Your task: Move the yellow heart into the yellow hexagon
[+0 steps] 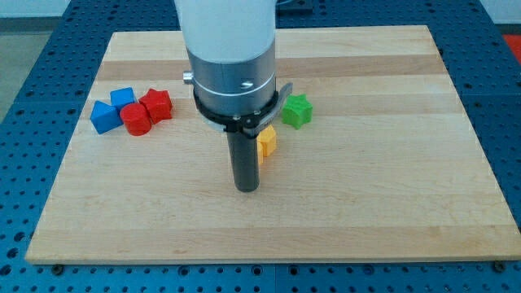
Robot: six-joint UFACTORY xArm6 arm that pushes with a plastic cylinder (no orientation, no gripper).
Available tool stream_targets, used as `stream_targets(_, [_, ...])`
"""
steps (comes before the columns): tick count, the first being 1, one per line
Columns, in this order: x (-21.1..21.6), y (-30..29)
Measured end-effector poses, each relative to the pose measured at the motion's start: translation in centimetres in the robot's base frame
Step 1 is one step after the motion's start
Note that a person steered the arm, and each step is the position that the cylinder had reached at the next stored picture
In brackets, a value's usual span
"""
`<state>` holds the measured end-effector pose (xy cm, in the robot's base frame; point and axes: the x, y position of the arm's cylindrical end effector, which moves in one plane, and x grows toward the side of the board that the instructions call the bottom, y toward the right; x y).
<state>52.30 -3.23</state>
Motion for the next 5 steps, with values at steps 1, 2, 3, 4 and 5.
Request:
stream_targets(1, [-1.4, 0.3])
stream_targets(2, [-3.0, 0.3])
stream_targets(3, [-2.4, 0.3])
stream_targets(4, [-0.8, -1.5])
stream_targets(5, [-1.1, -4.2])
